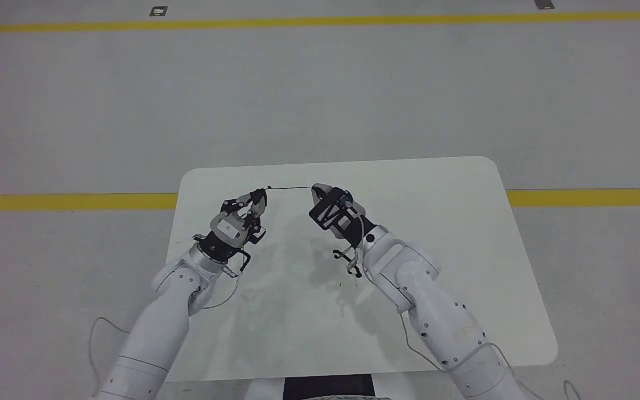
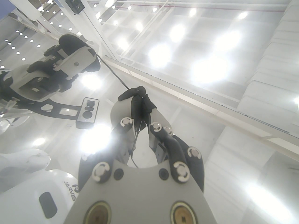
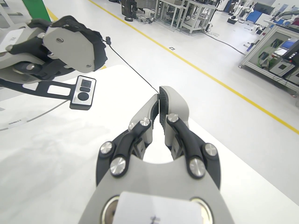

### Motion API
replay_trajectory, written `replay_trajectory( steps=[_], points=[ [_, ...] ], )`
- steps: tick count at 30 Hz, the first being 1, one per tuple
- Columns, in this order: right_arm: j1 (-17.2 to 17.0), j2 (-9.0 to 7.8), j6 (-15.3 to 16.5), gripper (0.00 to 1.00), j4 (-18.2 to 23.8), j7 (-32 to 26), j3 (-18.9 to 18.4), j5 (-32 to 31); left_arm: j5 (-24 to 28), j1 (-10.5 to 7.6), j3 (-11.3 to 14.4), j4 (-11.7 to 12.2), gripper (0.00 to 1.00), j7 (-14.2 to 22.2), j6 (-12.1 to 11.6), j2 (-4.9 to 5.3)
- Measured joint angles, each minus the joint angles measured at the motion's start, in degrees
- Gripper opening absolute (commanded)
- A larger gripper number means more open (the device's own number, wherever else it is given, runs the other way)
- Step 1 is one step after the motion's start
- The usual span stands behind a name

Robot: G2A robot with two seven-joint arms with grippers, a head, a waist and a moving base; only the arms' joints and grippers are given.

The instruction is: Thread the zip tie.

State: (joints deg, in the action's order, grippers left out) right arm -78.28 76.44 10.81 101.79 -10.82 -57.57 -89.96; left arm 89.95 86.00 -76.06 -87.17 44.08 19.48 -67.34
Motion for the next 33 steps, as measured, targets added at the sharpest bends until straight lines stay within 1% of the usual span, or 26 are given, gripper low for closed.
replay_trajectory(
  steps=[2, 3, 4, 5, 6, 7, 9, 12, 14, 15, 22, 25, 33],
  points=[
    [0.1, -0.15, 0.0, 0.00, 0.2, -0.1, 0.2, 0.0, 0.0, 0.00, 0.0, 0.0, 0.00, 0.0, 0.0, 0.00],
    [0.1, -0.24, -0.1, 0.05, 0.3, 0.0, 0.3, 0.0, 0.0, 0.00, 0.0, 0.0, 0.00, 0.0, 0.0, 0.00],
    [0.1, -0.29, -0.2, 0.22, 0.3, 0.0, 0.4, 0.0, 0.0, 0.00, 0.0, 0.0, 0.00, 0.0, 0.0, 0.00],
    [0.1, -0.34, -0.4, 0.45, 0.4, 0.1, 0.4, 0.0, 0.0, 0.00, 0.0, 0.0, 0.00, 0.0, 0.0, 0.00],
    [0.0, -0.41, -0.7, 0.49, 0.4, 0.2, 0.3, 0.0, 0.0, 0.00, 0.0, 0.0, 0.00, 0.0, 0.0, 0.00],
    [-0.1, -0.46, -1.0, 0.46, 0.4, 0.3, 0.1, 0.0, 0.0, 0.00, 0.0, 0.0, 0.00, 0.0, 0.0, 0.00],
    [-0.6, -0.57, -1.7, 0.44, 0.8, 0.9, -0.6, 0.1, 0.0, 0.00, 0.0, 0.0, 0.00, 0.0, 0.0, 0.00],
    [-1.2, -0.83, -2.0, 0.50, 1.4, 1.0, -1.9, 0.0, 0.0, 0.00, 0.0, 0.0, 0.00, 0.0, 0.0, 0.00],
    [-1.7, -1.05, -2.1, 0.82, 1.9, 0.9, -3.0, 0.0, 0.0, 0.00, 0.0, 0.0, 0.00, 0.0, 0.0, 0.00],
    [-1.9, -1.16, -2.2, 1.00, 2.1, 0.8, -3.4, 0.0, 0.0, 0.00, 0.0, 0.0, 0.00, 0.0, 0.0, 0.00],
    [-3.2, -1.76, -1.9, 1.00, 3.9, 0.7, -5.6, 0.0, 0.0, 0.00, 0.0, 0.0, 0.00, 0.0, 0.0, 0.00],
    [-3.4, -1.86, -2.1, 1.00, 4.7, 0.3, -5.9, 0.0, 0.0, 0.00, 0.0, 0.0, 0.00, 0.0, 0.0, 0.00],
    [-3.4, -1.87, -2.2, 1.00, 4.8, 0.2, -5.9, 0.0, 0.0, 0.00, 0.0, 0.0, 0.00, 0.0, 0.0, 0.00]
  ],
)
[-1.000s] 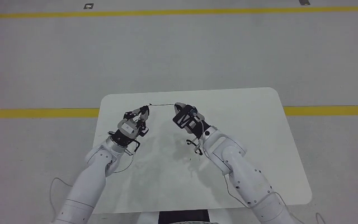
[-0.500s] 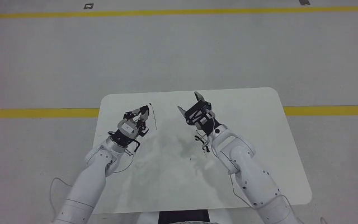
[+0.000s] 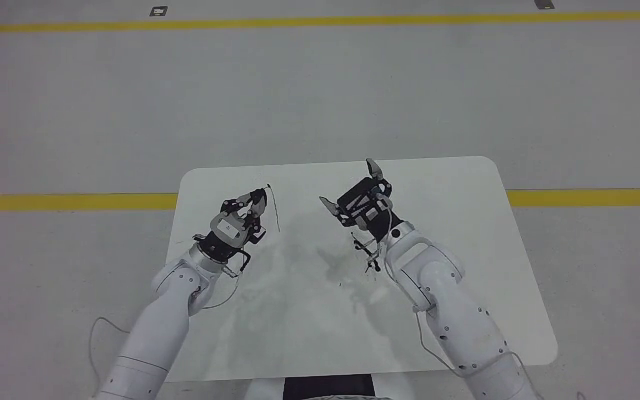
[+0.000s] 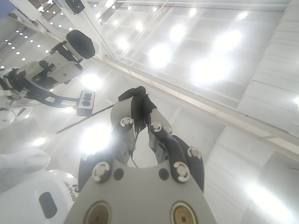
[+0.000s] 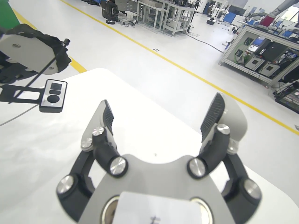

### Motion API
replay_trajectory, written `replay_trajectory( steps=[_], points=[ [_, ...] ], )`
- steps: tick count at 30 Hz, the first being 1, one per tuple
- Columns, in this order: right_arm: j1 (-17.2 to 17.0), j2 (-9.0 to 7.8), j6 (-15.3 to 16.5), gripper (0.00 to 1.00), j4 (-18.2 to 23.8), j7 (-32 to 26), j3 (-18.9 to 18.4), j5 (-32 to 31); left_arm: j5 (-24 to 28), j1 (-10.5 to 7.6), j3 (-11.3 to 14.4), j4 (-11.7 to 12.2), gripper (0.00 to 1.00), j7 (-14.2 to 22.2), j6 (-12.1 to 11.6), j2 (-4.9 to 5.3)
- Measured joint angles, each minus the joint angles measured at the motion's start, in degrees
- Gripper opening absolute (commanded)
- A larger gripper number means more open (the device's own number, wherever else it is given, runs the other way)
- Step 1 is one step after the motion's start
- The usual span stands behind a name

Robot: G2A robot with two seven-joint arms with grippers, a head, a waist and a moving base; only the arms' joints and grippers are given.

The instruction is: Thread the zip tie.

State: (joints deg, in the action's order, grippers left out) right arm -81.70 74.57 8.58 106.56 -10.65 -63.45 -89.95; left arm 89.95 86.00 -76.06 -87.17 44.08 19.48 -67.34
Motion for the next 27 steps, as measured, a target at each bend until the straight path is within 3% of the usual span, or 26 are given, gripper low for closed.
replay_trajectory(
  steps=[4, 8, 14, 22, 24, 27],
  points=[
    [-0.1, 0.00, -0.1, 1.00, 0.2, 0.3, -0.3, 0.6, 0.0, 0.00, 0.0, 0.0, 0.00, 0.0, 0.0, 0.00],
    [-0.6, 0.00, 0.2, 1.00, 0.8, 0.5, -3.6, 8.6, 0.0, 0.00, 0.0, 0.0, 0.00, 0.0, 0.0, 0.00],
    [-2.2, -0.14, 1.5, 1.00, 1.8, 0.1, -10.3, 25.3, 0.0, 0.00, 0.0, 0.0, 0.00, 0.0, 0.0, 0.00],
    [-3.7, 0.78, 2.1, 1.00, -0.3, 1.8, -15.1, 60.9, 0.0, 0.00, 0.0, 0.0, 0.00, 0.0, 0.0, 0.00],
    [-3.7, 0.79, 2.2, 1.00, -0.4, 1.7, -15.1, 64.3, 0.0, -0.03, 0.1, -0.3, 0.00, -0.2, 0.0, -0.03],
    [-3.7, 0.79, 2.2, 1.00, -0.4, 1.7, -15.1, 62.6, 0.0, 0.05, 0.8, -1.3, 0.00, 0.8, 0.0, 0.05]
  ],
)
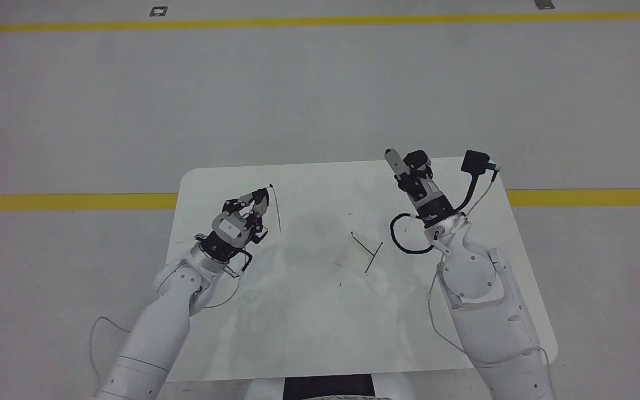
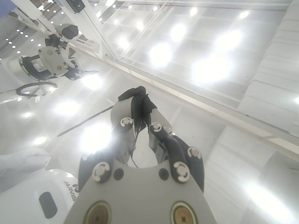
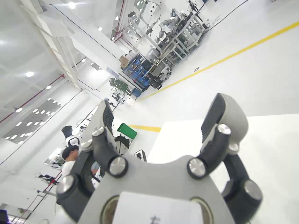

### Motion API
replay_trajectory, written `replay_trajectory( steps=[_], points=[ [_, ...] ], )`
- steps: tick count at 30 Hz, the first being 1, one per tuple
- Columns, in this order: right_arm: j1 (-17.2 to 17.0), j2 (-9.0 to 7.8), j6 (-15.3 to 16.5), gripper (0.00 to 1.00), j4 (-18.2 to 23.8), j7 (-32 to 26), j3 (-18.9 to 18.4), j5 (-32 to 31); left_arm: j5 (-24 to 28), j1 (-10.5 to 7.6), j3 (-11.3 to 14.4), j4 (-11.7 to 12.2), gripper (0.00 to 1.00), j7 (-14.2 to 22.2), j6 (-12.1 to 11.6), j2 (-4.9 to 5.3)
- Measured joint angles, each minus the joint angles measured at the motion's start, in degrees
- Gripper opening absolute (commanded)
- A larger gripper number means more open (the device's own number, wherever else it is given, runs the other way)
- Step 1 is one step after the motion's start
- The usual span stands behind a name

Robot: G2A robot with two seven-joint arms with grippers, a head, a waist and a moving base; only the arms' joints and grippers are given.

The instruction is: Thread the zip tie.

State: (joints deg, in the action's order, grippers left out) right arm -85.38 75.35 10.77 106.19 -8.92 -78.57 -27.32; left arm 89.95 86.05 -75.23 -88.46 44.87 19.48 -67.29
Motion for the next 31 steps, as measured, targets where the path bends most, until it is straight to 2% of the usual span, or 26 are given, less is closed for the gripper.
replay_trajectory(
  steps=[4, 9, 11, 31],
  points=[
    [0.0, 0.00, 0.0, 1.00, 0.0, 0.0, 0.0, -0.1, -0.3, -0.10, 1.2, -0.9, 0.00, 3.4, 0.0, 1.00],
    [0.0, 0.00, 0.0, 1.00, 0.0, 0.0, 0.0, -0.1, 0.0, 0.37, 2.9, -3.5, 0.00, 7.9, 0.0, 2.61],
    [0.0, 0.00, 0.0, 1.00, 0.0, 0.0, 0.0, -0.1, 0.0, 0.42, 3.3, -3.8, 0.00, 8.5, 0.0, 3.00],
    [0.0, 0.00, 0.0, 1.00, 0.0, 0.0, 0.0, -0.1, 0.0, 0.41, 3.2, -3.7, 0.00, 8.4, 0.0, 2.97]
  ],
)
